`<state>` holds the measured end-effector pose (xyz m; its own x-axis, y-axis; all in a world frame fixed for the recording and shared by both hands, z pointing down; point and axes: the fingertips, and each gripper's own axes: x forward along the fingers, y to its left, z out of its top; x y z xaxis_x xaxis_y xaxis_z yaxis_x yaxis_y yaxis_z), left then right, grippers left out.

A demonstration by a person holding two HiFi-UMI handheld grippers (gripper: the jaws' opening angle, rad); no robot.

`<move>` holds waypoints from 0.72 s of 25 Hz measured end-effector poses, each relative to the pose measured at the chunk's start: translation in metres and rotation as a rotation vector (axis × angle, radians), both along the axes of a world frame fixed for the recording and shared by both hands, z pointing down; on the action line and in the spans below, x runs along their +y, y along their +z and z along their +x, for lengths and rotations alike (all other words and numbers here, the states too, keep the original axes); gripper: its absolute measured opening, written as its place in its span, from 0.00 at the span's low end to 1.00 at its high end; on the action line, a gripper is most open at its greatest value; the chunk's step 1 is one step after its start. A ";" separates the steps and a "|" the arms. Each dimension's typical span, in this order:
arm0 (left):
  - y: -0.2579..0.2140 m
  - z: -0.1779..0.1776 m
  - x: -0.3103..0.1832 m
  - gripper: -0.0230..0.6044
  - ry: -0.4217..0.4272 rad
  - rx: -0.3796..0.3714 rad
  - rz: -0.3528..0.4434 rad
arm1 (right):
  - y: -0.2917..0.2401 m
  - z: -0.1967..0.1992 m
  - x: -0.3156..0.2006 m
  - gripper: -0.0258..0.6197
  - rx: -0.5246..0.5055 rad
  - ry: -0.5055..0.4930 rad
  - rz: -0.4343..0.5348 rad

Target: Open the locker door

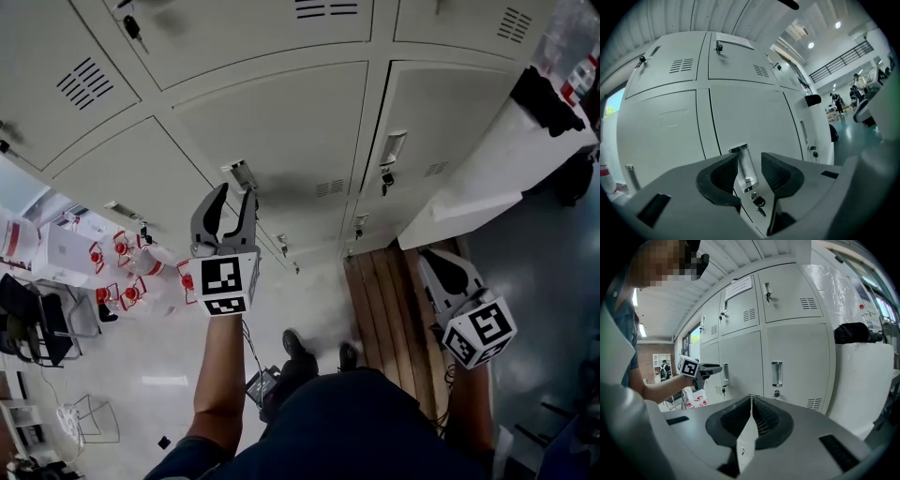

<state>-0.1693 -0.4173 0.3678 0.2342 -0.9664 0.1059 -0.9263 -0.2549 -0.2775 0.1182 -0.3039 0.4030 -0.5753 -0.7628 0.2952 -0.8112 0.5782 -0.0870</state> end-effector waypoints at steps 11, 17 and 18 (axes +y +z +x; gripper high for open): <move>0.016 -0.024 -0.037 0.38 -0.196 -0.066 0.043 | 0.015 -0.006 -0.012 0.10 0.019 -0.006 -0.030; 0.024 -0.036 -0.046 0.38 -0.237 -0.016 0.036 | 0.022 -0.007 -0.015 0.10 0.027 -0.004 -0.041; 0.024 -0.036 -0.047 0.37 -0.241 -0.012 0.039 | 0.023 -0.008 -0.016 0.10 0.028 -0.006 -0.042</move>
<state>-0.2052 -0.4645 0.3921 -0.0050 -0.9976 0.0692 -0.9556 -0.0156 -0.2943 0.1102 -0.3195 0.4257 -0.5710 -0.7457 0.3432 -0.8101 0.5795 -0.0888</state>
